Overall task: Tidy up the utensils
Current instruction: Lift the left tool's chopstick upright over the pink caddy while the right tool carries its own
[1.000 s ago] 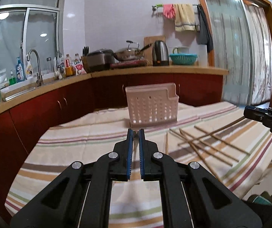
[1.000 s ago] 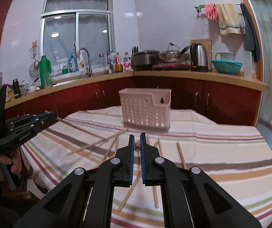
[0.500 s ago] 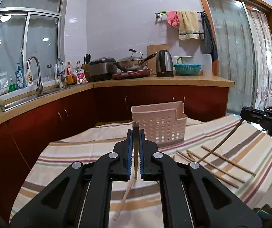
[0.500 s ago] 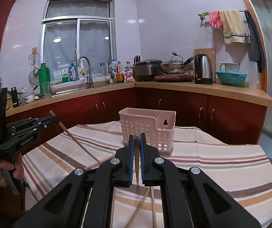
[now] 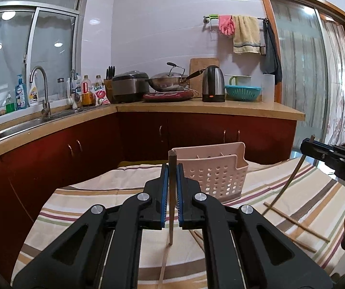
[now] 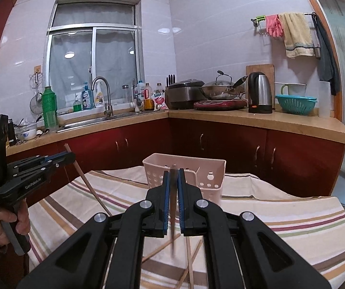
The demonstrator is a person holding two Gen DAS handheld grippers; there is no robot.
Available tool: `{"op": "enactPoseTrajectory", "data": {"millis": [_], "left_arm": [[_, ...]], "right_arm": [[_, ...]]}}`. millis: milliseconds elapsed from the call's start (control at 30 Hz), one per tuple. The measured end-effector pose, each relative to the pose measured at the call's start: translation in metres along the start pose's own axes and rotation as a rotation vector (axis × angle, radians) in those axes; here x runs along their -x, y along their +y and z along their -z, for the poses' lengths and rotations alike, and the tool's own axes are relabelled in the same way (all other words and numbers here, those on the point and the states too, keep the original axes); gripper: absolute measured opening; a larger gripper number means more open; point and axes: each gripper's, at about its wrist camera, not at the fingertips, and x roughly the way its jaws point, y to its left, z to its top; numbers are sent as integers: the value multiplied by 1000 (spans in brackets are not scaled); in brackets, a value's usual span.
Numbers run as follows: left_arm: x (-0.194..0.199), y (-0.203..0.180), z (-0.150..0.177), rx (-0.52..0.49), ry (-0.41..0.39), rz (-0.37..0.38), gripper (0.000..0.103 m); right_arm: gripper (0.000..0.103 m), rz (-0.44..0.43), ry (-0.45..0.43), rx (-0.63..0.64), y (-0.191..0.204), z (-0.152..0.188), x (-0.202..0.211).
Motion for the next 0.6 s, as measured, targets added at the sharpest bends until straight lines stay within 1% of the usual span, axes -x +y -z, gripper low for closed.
{"op": "enactPoseTrajectory", "data": {"millis": [167,333,433,600], "left_arm": [[-2,2,-25,7,-30,36,7],[-5,0,-65,12,-93,79,7],[-10,-4,-88,0,-142,85,7],[-28,-8,-128,0,-202,94,7]], "right_arm": [[7,-10,-43,2,-4,-25,1],[7,-14,-113,2,-13,-57,-1],[7,-8,-154,19,-17,-74,-6],[7,-5,-209,27,-28,-102,-21]]}}
